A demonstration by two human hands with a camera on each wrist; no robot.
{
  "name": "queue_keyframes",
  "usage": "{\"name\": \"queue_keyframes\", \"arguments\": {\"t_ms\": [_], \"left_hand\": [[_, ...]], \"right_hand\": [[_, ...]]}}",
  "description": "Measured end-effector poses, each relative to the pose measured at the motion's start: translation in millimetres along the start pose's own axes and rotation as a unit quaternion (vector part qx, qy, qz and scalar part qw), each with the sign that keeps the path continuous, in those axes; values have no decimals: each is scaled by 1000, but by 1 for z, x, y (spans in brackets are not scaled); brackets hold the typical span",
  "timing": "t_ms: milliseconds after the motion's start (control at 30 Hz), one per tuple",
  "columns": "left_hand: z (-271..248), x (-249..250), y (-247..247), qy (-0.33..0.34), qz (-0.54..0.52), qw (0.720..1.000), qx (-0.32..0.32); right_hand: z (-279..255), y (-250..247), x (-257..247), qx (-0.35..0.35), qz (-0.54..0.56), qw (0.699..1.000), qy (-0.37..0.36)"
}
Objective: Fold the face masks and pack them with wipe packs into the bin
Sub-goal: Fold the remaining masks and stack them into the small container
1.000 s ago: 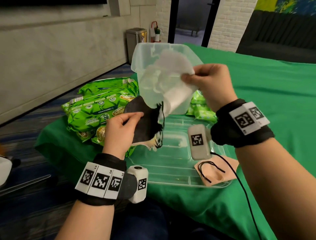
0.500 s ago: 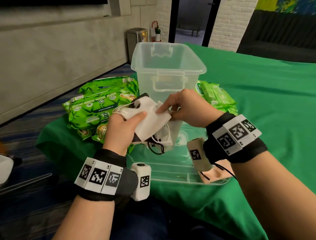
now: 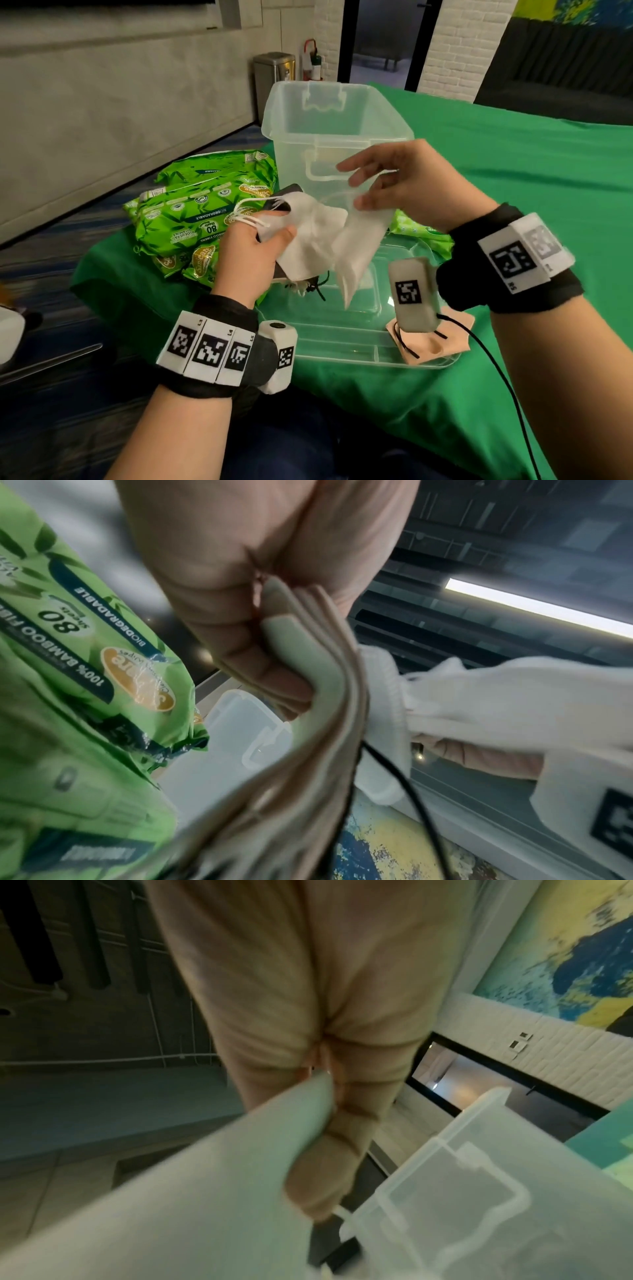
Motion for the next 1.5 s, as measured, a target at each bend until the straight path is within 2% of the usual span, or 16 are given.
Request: {"name": "queue_keyframes", "arguments": {"t_ms": [100,200,400,567,767,900,1067,1133,1200,1267,1367,1500], "left_hand": [[-1,5,1,30,-6,999,-25],[-2,6,1,38,-14,998,-39],[0,2,-1,12,-26,999,-25],[4,0,-4,35,14,999,11],[3,1,-2,98,75,992,18],[-1,5,4,120,96,988,-34],[-9,13,8,73,6,991,-113],[-9,11,5,49,-33,990,-128],[-8,9,3,47,-16,991,-128],[-8,8,4,47,12,992,-118],[-9,9,7,13,-29,996,-79],[-6,9,8,-50,-97,994,-1]], "right_hand": [[2,21,4,-86,-118,989,33],[6,31,17,-96,-150,981,73],[6,10,21,-39,-110,990,83],[5,-13,32,0,-75,991,112],[-1,-11,34,-86,-58,984,142],[-3,7,23,-108,42,983,140],[2,28,19,-80,225,961,140],[2,29,21,-88,290,942,145],[-1,27,22,-116,341,921,149],[-4,27,24,-148,365,908,143],[-9,28,23,-187,386,895,124],[-14,32,18,-232,339,908,88]]}}
Point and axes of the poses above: each hand's wrist, its own z-axis towards the middle knuckle, its own y-axis out of the palm, x = y × z, the point moved 2 cm from there along z, towards the middle knuckle, and after that the axes turned 7 degrees about x, right-handed, at the moved point
